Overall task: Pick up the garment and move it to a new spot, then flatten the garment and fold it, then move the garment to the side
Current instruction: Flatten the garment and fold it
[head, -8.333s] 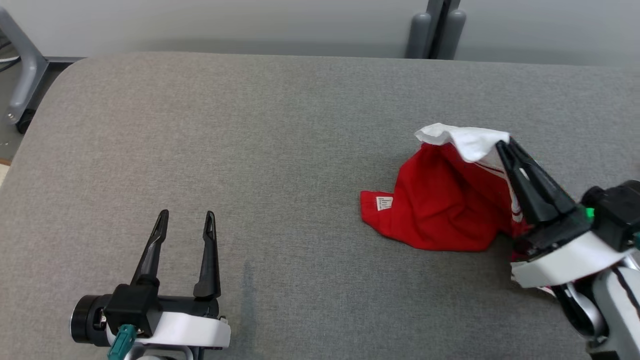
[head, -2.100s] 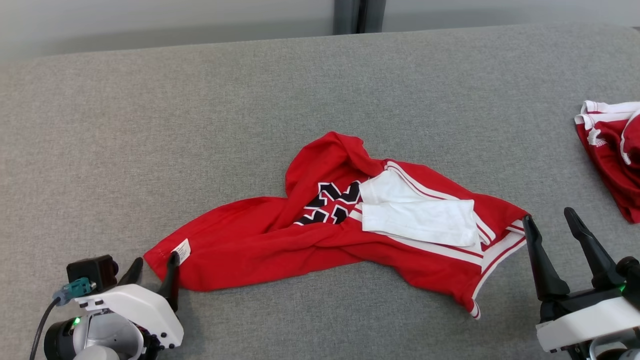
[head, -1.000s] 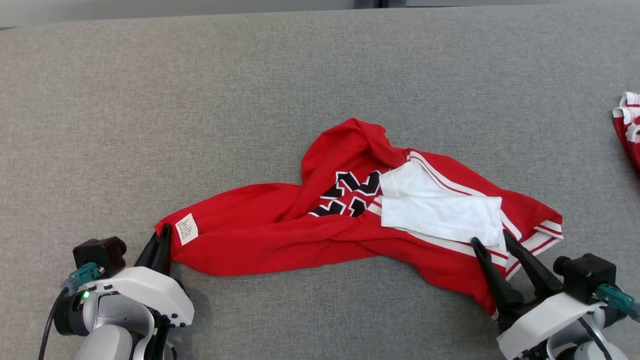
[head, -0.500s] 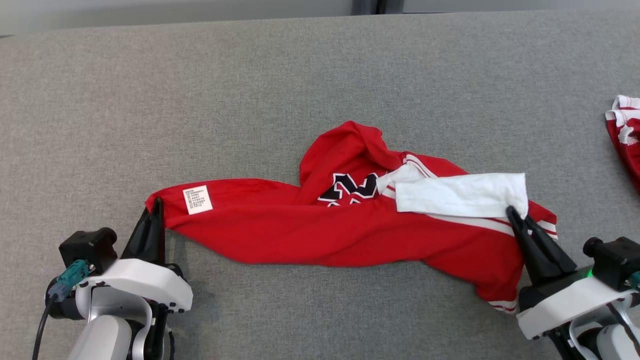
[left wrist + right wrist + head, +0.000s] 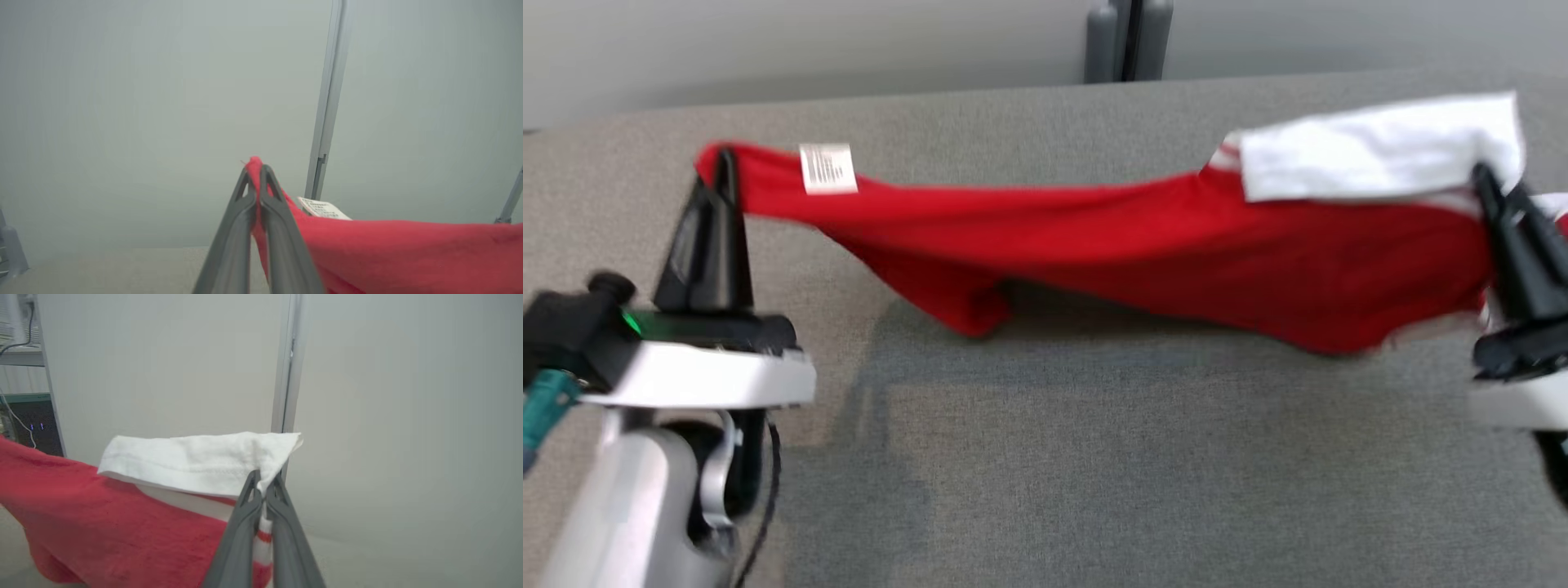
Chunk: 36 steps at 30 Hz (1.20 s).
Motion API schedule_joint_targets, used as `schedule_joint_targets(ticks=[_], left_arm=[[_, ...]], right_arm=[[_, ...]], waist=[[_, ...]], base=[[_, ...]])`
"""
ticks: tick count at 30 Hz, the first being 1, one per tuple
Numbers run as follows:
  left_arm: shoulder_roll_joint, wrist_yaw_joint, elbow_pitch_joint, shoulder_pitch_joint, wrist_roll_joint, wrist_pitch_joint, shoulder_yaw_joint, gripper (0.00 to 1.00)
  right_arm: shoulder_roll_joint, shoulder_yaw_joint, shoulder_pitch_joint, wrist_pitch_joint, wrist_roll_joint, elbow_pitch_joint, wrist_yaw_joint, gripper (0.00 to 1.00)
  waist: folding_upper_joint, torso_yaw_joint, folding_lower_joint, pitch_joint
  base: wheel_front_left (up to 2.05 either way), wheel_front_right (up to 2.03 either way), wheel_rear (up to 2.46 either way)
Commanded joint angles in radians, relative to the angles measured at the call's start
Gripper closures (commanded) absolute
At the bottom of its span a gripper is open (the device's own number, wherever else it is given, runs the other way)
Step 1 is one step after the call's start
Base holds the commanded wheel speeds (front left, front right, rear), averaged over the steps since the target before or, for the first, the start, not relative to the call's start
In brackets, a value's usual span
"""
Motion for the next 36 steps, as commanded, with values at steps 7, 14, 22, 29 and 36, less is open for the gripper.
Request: schedule_joint_targets(ticks=[7,14,22,29,36], left_arm=[[0.060,-0.020,-0.100,-0.189,0.035,0.060,0.008,1.00],[0.094,-0.038,-0.117,-0.314,0.039,0.109,0.011,1.00],[0.087,-0.045,-0.087,-0.371,0.020,0.125,0.000,1.00],[0.059,-0.075,0.059,-0.540,0.017,0.089,-0.019,1.00],[0.022,-0.118,0.297,-0.772,0.035,0.007,-0.047,1.00]], right_arm=[[-0.056,-0.053,-0.178,0.036,0.005,-0.058,0.000,1.00],[-0.069,-0.040,-0.291,0.070,0.050,-0.029,0.000,1.00],[-0.066,-0.006,-0.356,0.067,0.124,0.017,0.000,1.00],[-0.097,0.055,-0.514,0.030,0.237,0.108,0.000,1.00],[-0.109,0.165,-0.747,-0.040,0.321,0.286,0.000,1.00]], waist=[[0.0000,-0.021,0.0000,-0.103],[0.0000,-0.041,0.0000,-0.149],[0.0000,-0.052,0.0000,-0.109],[0.0000,-0.052,0.0000,0.022],[0.0000,-0.047,0.0000,0.123]], base=[[0.00,0.00,0.00],[0.00,0.00,0.00],[0.00,0.00,0.00],[0.00,0.00,0.00],[0.00,0.00,0.00]])
